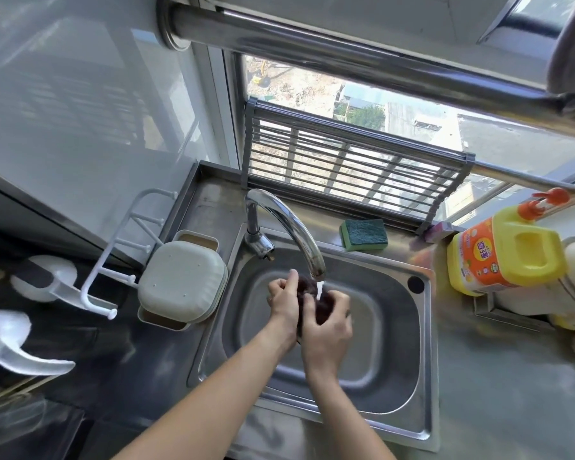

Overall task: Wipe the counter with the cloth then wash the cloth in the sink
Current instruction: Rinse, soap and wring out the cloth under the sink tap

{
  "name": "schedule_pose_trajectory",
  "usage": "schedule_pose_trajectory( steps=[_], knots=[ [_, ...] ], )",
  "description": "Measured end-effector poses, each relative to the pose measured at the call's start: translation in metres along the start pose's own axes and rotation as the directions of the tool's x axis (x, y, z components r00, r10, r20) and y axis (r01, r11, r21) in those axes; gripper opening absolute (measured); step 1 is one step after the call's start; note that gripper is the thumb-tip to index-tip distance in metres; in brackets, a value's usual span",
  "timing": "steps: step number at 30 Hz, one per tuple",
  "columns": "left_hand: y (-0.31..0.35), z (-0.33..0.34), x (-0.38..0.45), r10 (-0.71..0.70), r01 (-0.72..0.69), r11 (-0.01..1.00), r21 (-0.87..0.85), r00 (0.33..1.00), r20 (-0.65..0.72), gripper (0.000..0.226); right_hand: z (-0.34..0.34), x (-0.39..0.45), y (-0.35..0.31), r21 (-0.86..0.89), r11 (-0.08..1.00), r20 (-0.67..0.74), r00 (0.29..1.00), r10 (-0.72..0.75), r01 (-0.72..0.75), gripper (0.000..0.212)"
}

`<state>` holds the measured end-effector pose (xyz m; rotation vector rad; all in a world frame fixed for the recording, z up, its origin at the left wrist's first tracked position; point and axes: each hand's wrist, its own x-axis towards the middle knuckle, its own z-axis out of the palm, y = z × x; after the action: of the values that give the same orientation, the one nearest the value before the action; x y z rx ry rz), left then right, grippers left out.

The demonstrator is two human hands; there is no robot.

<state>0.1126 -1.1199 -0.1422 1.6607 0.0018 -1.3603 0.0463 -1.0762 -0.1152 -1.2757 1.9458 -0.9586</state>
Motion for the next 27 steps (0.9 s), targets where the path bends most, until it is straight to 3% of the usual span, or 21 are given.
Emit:
schedule_pose_trajectory(
  steps=[2, 3, 5, 6, 8, 9, 11, 14, 17, 20, 22, 25, 27],
  knots=[
    [0.005, -0.002, -0.008, -0.086, 0.081, 0.994, 0.070, 0.994, 0.071, 0.044, 0.003, -0.006, -0.003, -0.056, 0.993, 0.075, 0.992, -0.101, 0.105, 0.011],
    [0.002, -0.003, -0.008, -0.097, 0.076, 0.978, 0.196, 0.991, 0.096, 0.055, 0.006, 0.002, 0.003, -0.085, 0.995, 0.103, 0.993, -0.049, 0.058, 0.014],
    [-0.004, -0.004, -0.012, -0.047, -0.031, 0.884, 0.466, 0.987, 0.156, 0.069, 0.009, 0.030, 0.016, -0.092, 0.970, 0.157, 0.959, 0.237, -0.225, 0.019],
    [-0.009, -0.003, -0.014, -0.019, -0.090, 0.828, 0.554, 0.982, 0.189, 0.071, 0.010, 0.044, 0.023, -0.039, 0.914, 0.180, 0.897, 0.404, -0.404, 0.023],
    [-0.007, 0.001, -0.023, -0.008, -0.168, 0.712, 0.682, 0.969, 0.247, 0.066, 0.008, 0.053, 0.031, 0.064, 0.816, 0.161, 0.813, 0.560, -0.575, 0.028],
    [-0.005, 0.003, -0.021, -0.011, -0.175, 0.712, 0.680, 0.966, 0.259, 0.064, 0.006, 0.046, 0.021, 0.055, 0.839, 0.128, 0.837, 0.532, -0.542, 0.025],
    [0.007, 0.003, -0.015, -0.068, -0.063, 0.827, 0.559, 0.975, 0.210, 0.061, 0.004, 0.020, 0.003, 0.015, 0.931, 0.068, 0.930, 0.362, -0.364, 0.022],
    [0.021, -0.004, -0.001, -0.153, 0.132, 0.903, 0.409, 0.988, 0.018, 0.059, -0.002, -0.016, -0.013, 0.040, 0.992, 0.147, 0.982, 0.114, -0.122, 0.020],
    [0.022, -0.007, -0.022, -0.114, 0.050, 0.931, 0.361, 0.981, 0.158, 0.052, -0.002, 0.012, -0.006, 0.030, 0.979, 0.160, 0.968, 0.195, -0.202, 0.021],
    [0.016, -0.013, -0.033, -0.154, 0.031, 0.955, 0.294, 0.900, 0.407, 0.038, -0.008, 0.050, 0.001, 0.124, 0.917, 0.107, 0.924, 0.367, -0.379, 0.020],
    [0.023, -0.015, -0.032, -0.140, 0.008, 0.953, 0.301, 0.897, 0.419, 0.030, -0.012, 0.057, 0.000, 0.253, 0.867, 0.128, 0.903, 0.409, -0.429, 0.022],
    [0.030, -0.019, -0.029, -0.122, -0.033, 0.923, 0.384, 0.919, 0.375, 0.038, -0.017, 0.058, -0.005, 0.402, 0.787, 0.385, 0.866, 0.319, -0.469, 0.028],
    [0.025, -0.019, -0.024, -0.012, -0.160, 0.887, 0.432, 0.929, 0.369, 0.030, -0.020, 0.055, -0.003, 0.387, 0.809, 0.462, 0.852, 0.245, -0.443, 0.034]
  ],
)
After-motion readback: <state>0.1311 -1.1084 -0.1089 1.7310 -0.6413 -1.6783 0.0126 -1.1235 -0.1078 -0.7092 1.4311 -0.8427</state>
